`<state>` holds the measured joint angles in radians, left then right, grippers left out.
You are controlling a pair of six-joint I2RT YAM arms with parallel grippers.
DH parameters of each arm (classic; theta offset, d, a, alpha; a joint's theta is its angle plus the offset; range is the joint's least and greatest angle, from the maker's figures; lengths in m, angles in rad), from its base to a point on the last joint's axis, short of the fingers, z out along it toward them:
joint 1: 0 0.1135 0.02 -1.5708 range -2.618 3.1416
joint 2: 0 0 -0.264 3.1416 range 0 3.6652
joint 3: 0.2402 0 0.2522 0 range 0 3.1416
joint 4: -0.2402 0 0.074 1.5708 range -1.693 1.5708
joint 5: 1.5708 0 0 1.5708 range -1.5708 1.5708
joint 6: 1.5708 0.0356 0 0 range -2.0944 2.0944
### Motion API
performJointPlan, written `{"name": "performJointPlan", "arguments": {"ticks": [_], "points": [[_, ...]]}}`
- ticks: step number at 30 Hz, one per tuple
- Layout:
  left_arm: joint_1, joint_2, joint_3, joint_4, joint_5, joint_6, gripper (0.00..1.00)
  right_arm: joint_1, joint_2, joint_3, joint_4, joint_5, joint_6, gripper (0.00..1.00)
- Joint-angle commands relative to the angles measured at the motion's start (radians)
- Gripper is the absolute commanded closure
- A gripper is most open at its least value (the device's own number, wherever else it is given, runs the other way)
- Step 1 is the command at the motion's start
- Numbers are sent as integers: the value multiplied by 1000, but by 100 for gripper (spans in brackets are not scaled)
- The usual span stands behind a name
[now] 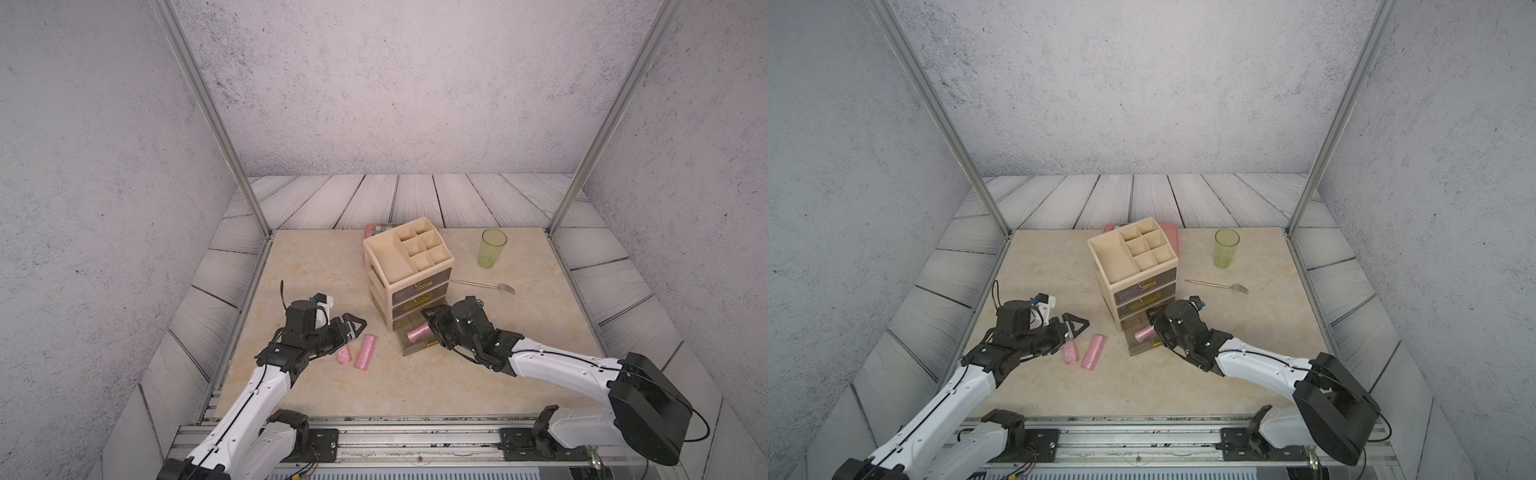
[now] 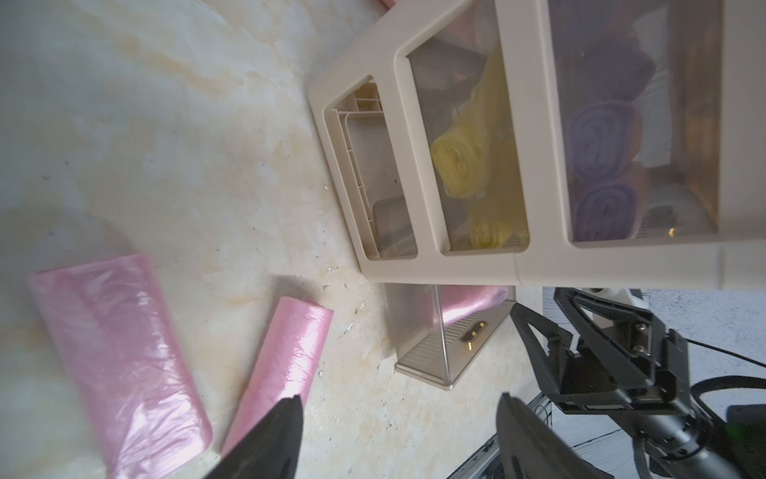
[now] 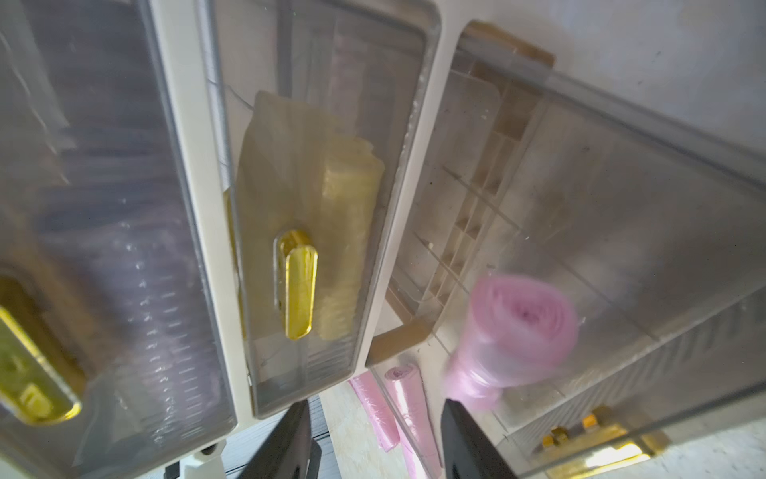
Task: Sort the rolls of trash bags by color and place them into the drawer
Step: Place the roll of trash bags in the drawer, then pick up the roll of trash bags from the center of the board.
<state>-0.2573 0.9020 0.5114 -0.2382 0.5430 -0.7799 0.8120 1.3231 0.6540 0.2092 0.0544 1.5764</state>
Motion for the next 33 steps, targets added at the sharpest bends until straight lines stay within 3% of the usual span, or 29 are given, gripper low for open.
{"name": "performJointPlan", "arguments": {"ticks": [1, 5, 9, 16, 22, 33], "points": [[-39, 25, 12, -32, -80, 50, 21, -5, 3, 23, 16, -17, -21, 47], [-118, 77, 38, -68, -183, 85, 22, -7, -17, 58, 1, -52, -120, 48], [-203, 161, 72, -113, -305, 120, 24, -9, -30, 155, -115, -131, -316, 47], [-265, 285, 96, -137, -433, 182, 30, -10, -83, 223, -301, -214, -540, 44], [-326, 359, 95, -119, -466, 188, 31, -14, -161, 205, -370, -205, -606, 43], [-381, 461, 86, -80, -508, 170, 36, -30, -166, 152, -326, -266, -598, 41]]}}
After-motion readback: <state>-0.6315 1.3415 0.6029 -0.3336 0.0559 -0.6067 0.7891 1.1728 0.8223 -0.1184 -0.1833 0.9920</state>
